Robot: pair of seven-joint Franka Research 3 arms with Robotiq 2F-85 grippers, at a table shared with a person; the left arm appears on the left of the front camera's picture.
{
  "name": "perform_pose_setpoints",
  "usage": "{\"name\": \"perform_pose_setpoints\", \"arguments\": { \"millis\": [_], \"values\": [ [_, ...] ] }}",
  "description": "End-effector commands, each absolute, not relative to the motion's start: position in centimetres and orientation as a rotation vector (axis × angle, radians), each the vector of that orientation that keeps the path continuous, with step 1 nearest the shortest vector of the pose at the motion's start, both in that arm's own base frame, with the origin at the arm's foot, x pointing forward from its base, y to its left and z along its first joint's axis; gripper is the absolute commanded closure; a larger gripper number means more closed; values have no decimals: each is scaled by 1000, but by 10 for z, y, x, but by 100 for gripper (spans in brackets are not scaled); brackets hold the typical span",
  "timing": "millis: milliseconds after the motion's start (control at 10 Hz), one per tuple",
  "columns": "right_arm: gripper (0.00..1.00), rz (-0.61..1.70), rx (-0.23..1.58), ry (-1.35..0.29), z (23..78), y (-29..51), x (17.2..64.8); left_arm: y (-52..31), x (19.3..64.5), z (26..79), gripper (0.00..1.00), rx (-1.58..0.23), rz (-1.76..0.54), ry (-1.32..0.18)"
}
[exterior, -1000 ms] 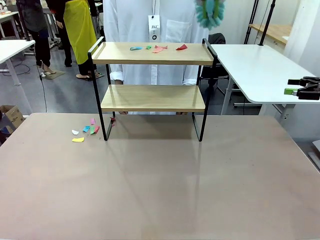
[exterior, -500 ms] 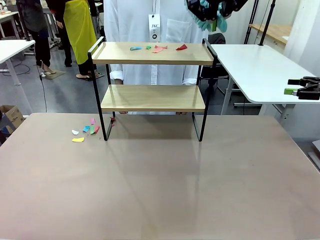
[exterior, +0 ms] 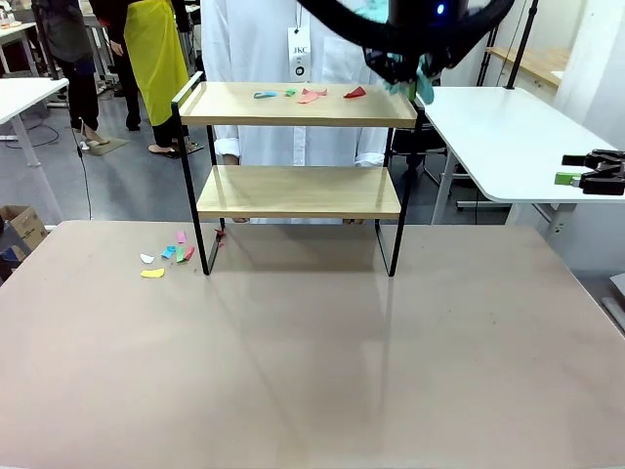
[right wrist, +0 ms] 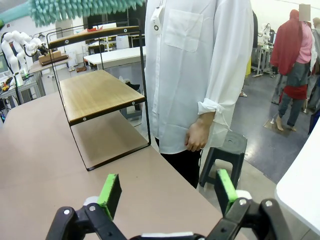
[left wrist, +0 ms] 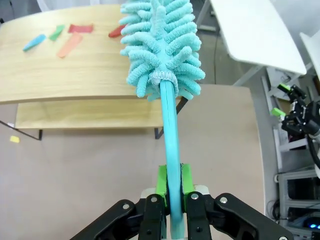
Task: Clean the shelf.
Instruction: Clean the specific section of the Shelf indicated by the human with the Duster.
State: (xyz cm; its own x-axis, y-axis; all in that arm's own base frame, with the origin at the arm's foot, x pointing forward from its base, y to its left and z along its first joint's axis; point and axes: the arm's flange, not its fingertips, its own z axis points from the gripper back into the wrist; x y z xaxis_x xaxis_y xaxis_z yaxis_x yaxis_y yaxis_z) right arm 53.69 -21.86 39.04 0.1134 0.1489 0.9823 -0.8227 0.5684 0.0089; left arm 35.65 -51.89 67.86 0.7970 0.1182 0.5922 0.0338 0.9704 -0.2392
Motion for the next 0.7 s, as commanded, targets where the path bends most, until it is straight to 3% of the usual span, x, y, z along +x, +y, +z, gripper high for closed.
{"name": "perform_pose_setpoints", "arguments": {
  "millis": [0, 600],
  "values": [
    [0, 793, 667, -1243, 394, -217, 537, -514, 358, 664, 87, -282, 36, -601],
    [0, 793, 667, -1243, 394, -217, 537, -522, 367, 654, 87, -254, 60, -580]
  ]
}}
